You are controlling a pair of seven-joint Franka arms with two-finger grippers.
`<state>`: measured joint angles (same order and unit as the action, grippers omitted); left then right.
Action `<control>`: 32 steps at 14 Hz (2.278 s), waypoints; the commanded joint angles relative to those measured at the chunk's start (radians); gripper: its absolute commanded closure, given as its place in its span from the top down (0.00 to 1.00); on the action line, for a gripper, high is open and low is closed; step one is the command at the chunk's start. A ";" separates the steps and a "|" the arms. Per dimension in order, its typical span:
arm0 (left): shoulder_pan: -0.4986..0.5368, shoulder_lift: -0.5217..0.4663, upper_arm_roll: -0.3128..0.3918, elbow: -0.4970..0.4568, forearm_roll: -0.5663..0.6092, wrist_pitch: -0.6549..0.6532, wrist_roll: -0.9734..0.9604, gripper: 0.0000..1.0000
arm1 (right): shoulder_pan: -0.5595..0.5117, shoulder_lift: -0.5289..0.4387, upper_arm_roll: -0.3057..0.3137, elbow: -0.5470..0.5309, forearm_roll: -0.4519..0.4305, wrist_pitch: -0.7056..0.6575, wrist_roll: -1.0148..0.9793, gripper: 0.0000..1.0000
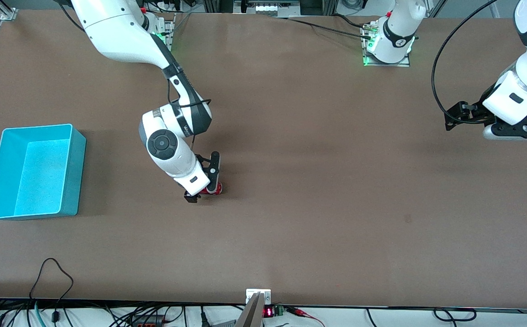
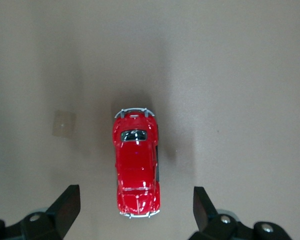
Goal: Wind red beetle toy and store in blue box
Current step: 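Move the right gripper over the red car and lower it, then close the right gripper on the red car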
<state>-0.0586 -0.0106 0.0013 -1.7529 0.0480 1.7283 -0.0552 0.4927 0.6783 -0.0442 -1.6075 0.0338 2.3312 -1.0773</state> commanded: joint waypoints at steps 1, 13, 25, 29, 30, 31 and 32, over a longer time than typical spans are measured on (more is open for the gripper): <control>-0.014 -0.006 0.012 0.007 -0.011 -0.009 -0.008 1.00 | -0.003 0.026 0.004 0.020 -0.006 0.017 -0.019 1.00; -0.015 -0.006 0.009 0.007 -0.011 -0.009 -0.008 1.00 | 0.007 0.081 0.006 0.014 -0.008 0.069 -0.020 1.00; -0.015 -0.006 0.008 0.007 -0.011 -0.009 -0.008 1.00 | 0.015 0.092 0.006 0.018 -0.008 0.069 -0.015 0.26; -0.015 -0.006 0.008 0.007 -0.011 -0.009 -0.008 1.00 | 0.017 0.072 -0.002 0.024 0.002 0.063 0.002 0.19; -0.015 -0.006 0.008 0.009 -0.011 -0.009 -0.008 1.00 | 0.018 0.063 -0.008 0.027 0.003 0.063 0.007 0.19; -0.015 -0.006 0.008 0.009 -0.011 -0.009 -0.008 1.00 | 0.018 0.049 -0.029 0.035 0.002 0.062 0.026 0.19; -0.015 -0.006 0.008 0.009 -0.011 -0.009 -0.008 1.00 | 0.027 0.041 -0.060 0.035 0.003 0.057 0.060 0.19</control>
<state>-0.0636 -0.0106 0.0013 -1.7527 0.0480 1.7283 -0.0552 0.5133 0.7488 -0.0644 -1.5785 0.0335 2.4013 -1.0577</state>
